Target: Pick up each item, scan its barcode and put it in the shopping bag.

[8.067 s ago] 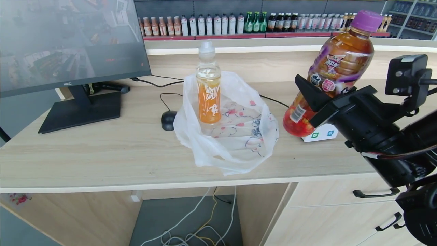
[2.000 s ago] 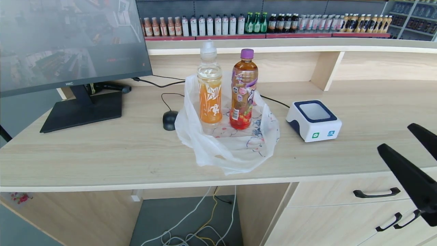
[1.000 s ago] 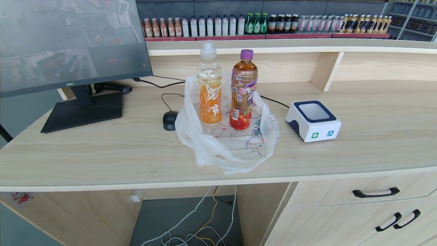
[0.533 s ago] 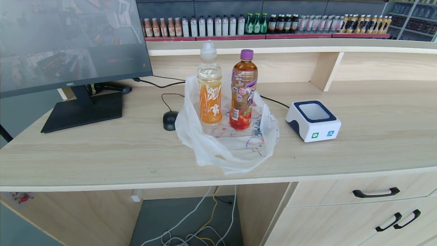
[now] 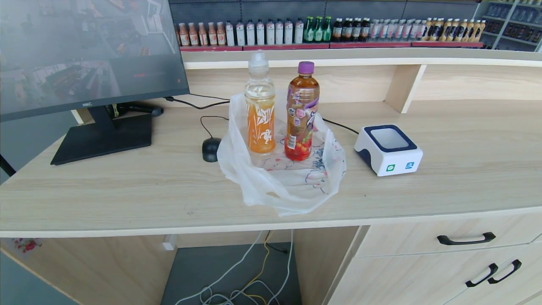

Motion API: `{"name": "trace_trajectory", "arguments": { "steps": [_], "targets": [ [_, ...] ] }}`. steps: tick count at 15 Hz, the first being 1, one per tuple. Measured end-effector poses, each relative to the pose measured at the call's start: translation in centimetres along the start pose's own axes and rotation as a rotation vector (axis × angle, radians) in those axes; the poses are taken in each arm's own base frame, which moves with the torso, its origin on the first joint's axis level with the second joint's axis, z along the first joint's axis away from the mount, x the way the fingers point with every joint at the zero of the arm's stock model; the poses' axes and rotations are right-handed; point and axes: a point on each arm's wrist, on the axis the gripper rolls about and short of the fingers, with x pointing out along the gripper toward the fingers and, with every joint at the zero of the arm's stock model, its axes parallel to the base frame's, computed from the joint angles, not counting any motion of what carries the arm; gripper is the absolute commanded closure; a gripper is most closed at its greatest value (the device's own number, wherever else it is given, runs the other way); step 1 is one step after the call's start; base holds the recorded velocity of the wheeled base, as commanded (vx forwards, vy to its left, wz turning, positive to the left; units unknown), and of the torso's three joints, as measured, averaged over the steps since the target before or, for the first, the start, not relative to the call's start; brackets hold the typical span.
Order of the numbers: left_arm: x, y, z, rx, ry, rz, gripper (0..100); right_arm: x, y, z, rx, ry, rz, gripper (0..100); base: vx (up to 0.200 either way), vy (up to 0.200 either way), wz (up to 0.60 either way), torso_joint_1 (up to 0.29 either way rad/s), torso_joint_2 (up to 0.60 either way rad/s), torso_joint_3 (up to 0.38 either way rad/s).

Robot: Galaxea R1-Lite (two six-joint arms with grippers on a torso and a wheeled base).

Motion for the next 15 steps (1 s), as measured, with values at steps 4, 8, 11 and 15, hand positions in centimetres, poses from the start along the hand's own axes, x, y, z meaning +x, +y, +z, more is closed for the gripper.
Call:
{"name": "trace_trajectory", "arguments": {
  "steps": [4,8,11,15],
  "targets": [
    [0.00,0.00,0.00,0.000,0.000,0.000,0,-0.06,0.22,-0.09,0.054,-0.011,0.062,0,0.000,0.000,0.00,0.000,0.00,0.000],
    [0.00,0.00,0.00,0.000,0.000,-0.001,0,-0.23,0.10,-0.11,0.072,-0.029,0.143,0,0.000,0.000,0.00,0.000,0.00,0.000],
    [0.00,0.00,0.00,0.000,0.000,-0.001,0,-0.58,0.01,-0.23,0.019,-0.079,0.085,0,0.000,0.000,0.00,0.000,0.00,0.000],
    [0.00,0.00,0.00,0.000,0.000,0.000,0,-0.74,0.03,-0.34,0.013,-0.099,0.072,0,0.000,0.000,0.00,0.000,0.00,0.000]
  ]
}}
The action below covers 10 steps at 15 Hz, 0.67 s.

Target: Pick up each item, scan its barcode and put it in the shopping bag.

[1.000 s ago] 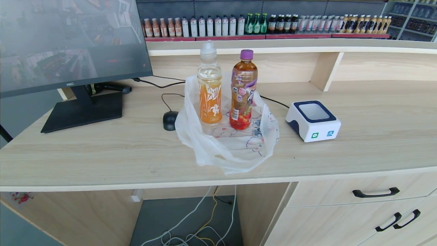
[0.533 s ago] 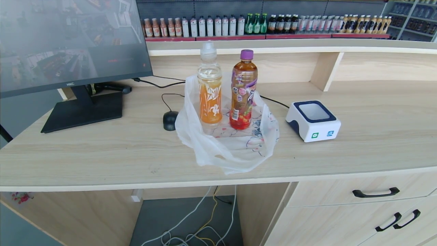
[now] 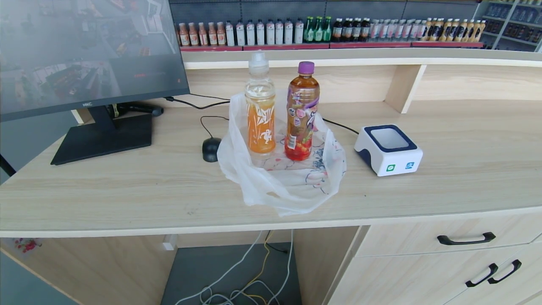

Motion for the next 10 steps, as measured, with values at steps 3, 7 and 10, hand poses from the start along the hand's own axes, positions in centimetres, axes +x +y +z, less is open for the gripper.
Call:
{"name": "trace_trajectory", "arguments": {
  "steps": [3,7,10],
  "targets": [
    [0.00,0.00,0.00,-0.003,0.000,0.000,0,0.00,0.00,-0.01,-0.002,-0.002,0.000,0,0.000,0.000,0.00,0.000,0.00,0.000],
    [0.00,0.00,0.00,-0.003,0.000,0.000,0,0.00,0.00,-0.01,-0.002,-0.002,0.000,0,0.000,0.000,0.00,0.000,0.00,0.000],
    [0.00,0.00,0.00,-0.003,0.000,0.000,0,0.00,0.00,-0.01,-0.002,-0.002,0.000,0,0.000,0.000,0.00,0.000,0.00,0.000]
  ]
}}
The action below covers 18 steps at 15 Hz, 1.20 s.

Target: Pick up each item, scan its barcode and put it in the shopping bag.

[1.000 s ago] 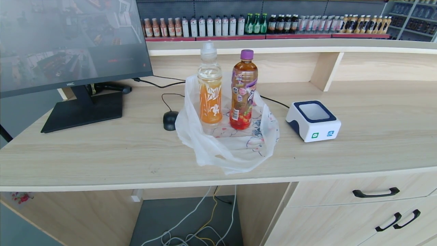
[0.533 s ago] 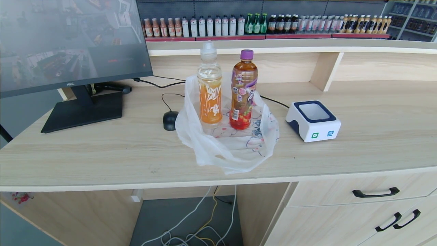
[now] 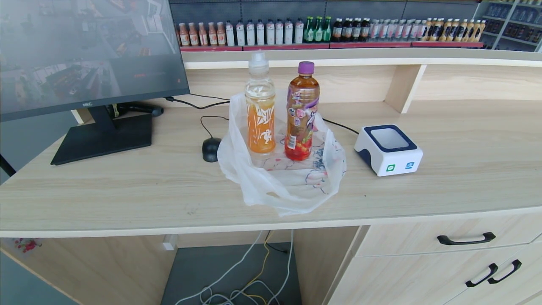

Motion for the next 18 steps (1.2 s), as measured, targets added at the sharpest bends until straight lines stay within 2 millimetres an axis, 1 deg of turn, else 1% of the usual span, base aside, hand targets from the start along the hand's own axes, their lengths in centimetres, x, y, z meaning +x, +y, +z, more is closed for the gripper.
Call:
{"name": "trace_trajectory", "arguments": {
  "steps": [12,15,18],
  "targets": [
    [0.00,0.00,0.00,0.000,0.000,0.000,0,0.00,0.00,0.00,-0.006,0.000,0.000,0,0.000,0.000,0.00,0.000,0.00,0.000],
    [0.00,0.00,-0.01,-0.001,0.001,0.000,0,0.00,0.00,0.00,-0.006,0.000,0.001,0,-0.200,0.000,0.00,0.014,0.01,0.001],
    [0.00,0.00,0.01,-0.001,-0.001,0.000,0,0.00,0.00,0.00,-0.004,0.000,0.000,0,0.000,0.000,0.00,0.000,0.00,0.000]
  ]
}}
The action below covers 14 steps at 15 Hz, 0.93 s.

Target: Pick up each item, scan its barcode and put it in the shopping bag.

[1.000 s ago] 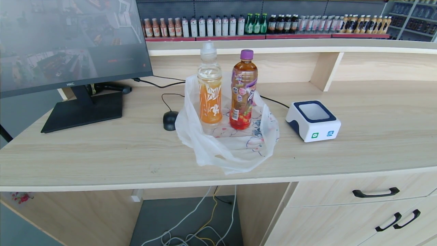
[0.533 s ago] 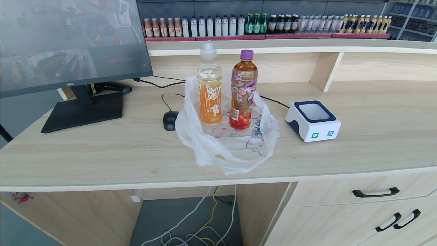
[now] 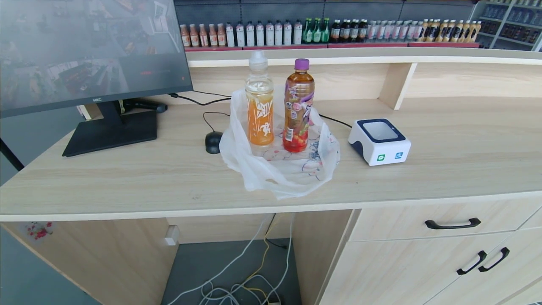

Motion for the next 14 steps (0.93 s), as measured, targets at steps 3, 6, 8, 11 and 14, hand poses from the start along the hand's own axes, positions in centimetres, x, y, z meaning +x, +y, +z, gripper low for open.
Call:
{"name": "trace_trajectory", "arguments": {
  "steps": [3,6,8,11,14],
  "targets": [
    [0.00,0.00,-0.02,-0.001,0.002,0.000,0,0.00,0.00,0.00,0.000,0.000,0.000,0,0.000,-0.133,0.00,0.010,0.00,0.003],
    [0.00,0.00,-0.04,-0.003,0.004,-0.001,0,0.00,0.00,0.01,0.000,-0.001,-0.001,0,0.000,-0.200,0.00,0.006,0.01,0.005],
    [0.00,0.00,-0.03,-0.003,0.003,0.000,0,0.00,-0.01,-0.01,-0.005,0.000,0.001,0,0.000,-0.200,0.00,0.002,0.01,0.002],
    [0.00,0.00,-0.02,-0.003,0.002,0.000,0,0.00,0.00,0.00,-0.020,0.000,-0.001,0,0.000,-0.200,0.00,0.002,0.00,0.001],
    [0.00,0.00,-0.03,-0.007,0.003,0.000,0,0.00,0.00,0.00,-0.028,0.000,-0.001,0,0.000,-0.200,0.00,0.004,0.00,0.004]
  ]
}}
